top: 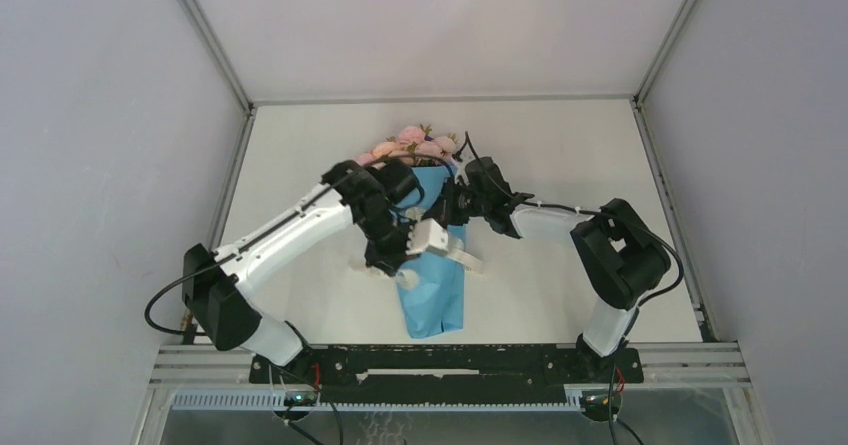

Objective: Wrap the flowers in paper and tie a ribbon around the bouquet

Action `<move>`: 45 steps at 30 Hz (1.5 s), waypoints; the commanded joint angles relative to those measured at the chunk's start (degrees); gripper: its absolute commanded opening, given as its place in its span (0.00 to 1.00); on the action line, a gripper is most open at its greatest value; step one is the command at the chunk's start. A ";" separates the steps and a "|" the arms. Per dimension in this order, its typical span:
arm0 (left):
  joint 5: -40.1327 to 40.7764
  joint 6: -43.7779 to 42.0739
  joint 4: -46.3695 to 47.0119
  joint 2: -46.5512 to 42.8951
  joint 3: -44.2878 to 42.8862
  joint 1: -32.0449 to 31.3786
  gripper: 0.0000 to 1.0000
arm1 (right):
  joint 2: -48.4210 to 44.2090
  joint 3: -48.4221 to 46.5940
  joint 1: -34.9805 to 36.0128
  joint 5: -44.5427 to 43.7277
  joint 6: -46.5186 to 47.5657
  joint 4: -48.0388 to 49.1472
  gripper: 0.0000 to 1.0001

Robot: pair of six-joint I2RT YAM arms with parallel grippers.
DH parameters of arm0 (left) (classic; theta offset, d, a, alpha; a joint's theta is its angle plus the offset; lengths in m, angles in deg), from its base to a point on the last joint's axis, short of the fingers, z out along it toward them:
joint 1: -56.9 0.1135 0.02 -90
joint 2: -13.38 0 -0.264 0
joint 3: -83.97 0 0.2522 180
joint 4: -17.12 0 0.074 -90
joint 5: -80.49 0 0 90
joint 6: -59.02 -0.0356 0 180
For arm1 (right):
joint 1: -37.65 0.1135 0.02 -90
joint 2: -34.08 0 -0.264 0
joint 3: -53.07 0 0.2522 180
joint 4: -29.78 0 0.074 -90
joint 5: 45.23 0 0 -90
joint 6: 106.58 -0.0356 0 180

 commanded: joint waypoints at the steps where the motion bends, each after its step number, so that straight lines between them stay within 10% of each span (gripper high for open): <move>1: -3.51 -5.79 -2.25 -0.21 -3.01 -7.79 0.00 | 2.35 -2.94 -0.92 7.97 -2.37 5.31 0.01; 11: -0.64 6.98 21.13 11.24 -9.50 -4.60 0.00 | -1.99 -3.72 -6.13 17.99 -3.32 4.62 0.48; 25: -8.54 14.06 30.81 19.59 -7.77 4.88 0.00 | -11.68 -2.02 -12.67 20.81 2.99 -4.96 0.54; 33: -10.40 21.73 33.46 26.26 -10.77 9.32 0.00 | -17.57 7.75 -10.66 17.68 1.81 2.41 0.29; 45: -13.44 21.55 33.07 25.54 -9.63 9.47 0.00 | -16.14 13.24 -2.29 -1.06 -2.22 7.90 0.49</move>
